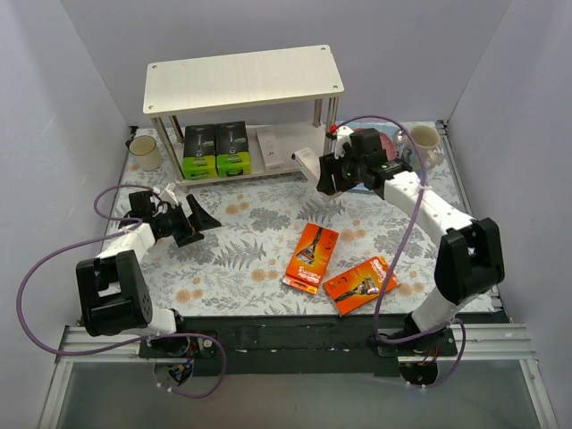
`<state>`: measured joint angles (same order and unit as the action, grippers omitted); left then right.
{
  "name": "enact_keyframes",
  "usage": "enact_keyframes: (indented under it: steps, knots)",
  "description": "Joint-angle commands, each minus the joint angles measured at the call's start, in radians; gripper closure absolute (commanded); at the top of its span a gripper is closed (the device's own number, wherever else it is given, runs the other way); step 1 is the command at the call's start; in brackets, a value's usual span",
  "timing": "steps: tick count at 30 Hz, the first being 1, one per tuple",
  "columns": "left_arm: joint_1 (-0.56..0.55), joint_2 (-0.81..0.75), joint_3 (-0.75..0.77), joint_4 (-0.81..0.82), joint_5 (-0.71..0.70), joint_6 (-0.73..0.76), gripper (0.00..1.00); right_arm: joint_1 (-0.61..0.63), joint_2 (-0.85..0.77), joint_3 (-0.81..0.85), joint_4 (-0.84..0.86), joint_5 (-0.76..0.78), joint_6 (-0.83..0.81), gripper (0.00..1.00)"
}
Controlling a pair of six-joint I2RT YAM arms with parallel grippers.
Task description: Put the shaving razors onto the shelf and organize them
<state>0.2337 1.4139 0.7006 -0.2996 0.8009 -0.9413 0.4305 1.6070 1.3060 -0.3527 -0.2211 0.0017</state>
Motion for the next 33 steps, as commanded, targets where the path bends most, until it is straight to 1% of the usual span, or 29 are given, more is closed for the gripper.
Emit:
enact_keyframes:
  steps: [1, 2, 4, 5, 8, 9, 12, 18, 22, 28, 33]
  knots:
    - [0.004, -0.047, 0.023, -0.010, 0.011, 0.019, 0.05, 0.031, 0.118, 0.101, 0.145, 0.140, 0.342, 0.44]
    - [0.004, -0.053, 0.028, -0.018, 0.008, 0.035, 0.05, 0.034, 0.161, 0.131, 0.174, 0.164, 0.365, 0.45]
    - [0.004, -0.059, 0.030, -0.036, 0.001, 0.050, 0.05, 0.057, 0.194, 0.162, 0.210, 0.201, 0.386, 0.45]
    - [0.004, -0.064, 0.027, -0.038, 0.000, 0.052, 0.05, 0.068, 0.232, 0.206, 0.213, 0.253, 0.392, 0.45]
    - [0.004, -0.073, 0.013, -0.026, 0.004, 0.039, 0.05, 0.093, 0.304, 0.275, 0.202, 0.337, 0.435, 0.45]
    - [0.004, -0.081, 0.004, -0.019, 0.004, 0.032, 0.05, 0.106, 0.321, 0.320, 0.204, 0.353, 0.432, 0.46]
    - [0.007, -0.090, -0.018, -0.010, 0.004, 0.022, 0.05, 0.123, 0.378, 0.386, 0.195, 0.408, 0.422, 0.46]
    - [0.012, -0.107, -0.032, -0.018, 0.006, 0.026, 0.05, 0.126, 0.445, 0.420, 0.195, 0.489, 0.428, 0.47]
    - [0.015, -0.102, -0.029, -0.016, 0.009, 0.021, 0.05, 0.128, 0.479, 0.427, 0.222, 0.514, 0.425, 0.48]
    - [0.015, -0.070, 0.007, -0.027, 0.026, 0.016, 0.05, 0.132, 0.557, 0.489, 0.267, 0.562, 0.363, 0.48]
    - [0.016, -0.059, 0.002, -0.016, 0.026, 0.009, 0.05, 0.134, 0.602, 0.539, 0.297, 0.580, 0.337, 0.47]
